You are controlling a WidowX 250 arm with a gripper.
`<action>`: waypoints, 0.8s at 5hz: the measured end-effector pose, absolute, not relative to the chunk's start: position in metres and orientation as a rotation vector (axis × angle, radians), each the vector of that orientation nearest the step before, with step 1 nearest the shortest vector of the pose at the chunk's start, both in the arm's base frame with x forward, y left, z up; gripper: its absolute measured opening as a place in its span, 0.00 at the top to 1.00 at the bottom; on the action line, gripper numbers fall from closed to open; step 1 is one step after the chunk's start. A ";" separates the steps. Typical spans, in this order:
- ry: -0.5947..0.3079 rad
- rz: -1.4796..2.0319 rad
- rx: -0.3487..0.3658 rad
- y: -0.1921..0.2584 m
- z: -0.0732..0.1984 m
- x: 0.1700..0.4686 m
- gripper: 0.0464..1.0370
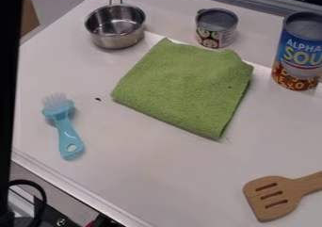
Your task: Moved the can towards the centre of the table
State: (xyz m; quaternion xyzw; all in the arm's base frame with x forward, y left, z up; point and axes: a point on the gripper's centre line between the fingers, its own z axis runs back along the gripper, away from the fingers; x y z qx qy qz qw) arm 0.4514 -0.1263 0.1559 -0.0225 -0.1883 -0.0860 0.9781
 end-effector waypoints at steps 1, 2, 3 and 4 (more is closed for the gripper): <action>-0.294 -0.195 -0.048 -0.134 0.143 0.454 0.04; -0.231 -0.175 -0.045 -0.139 0.134 0.453 0.04; -0.202 -0.175 -0.013 -0.141 0.114 0.446 0.04; -0.162 -0.192 0.009 -0.139 0.095 0.427 0.04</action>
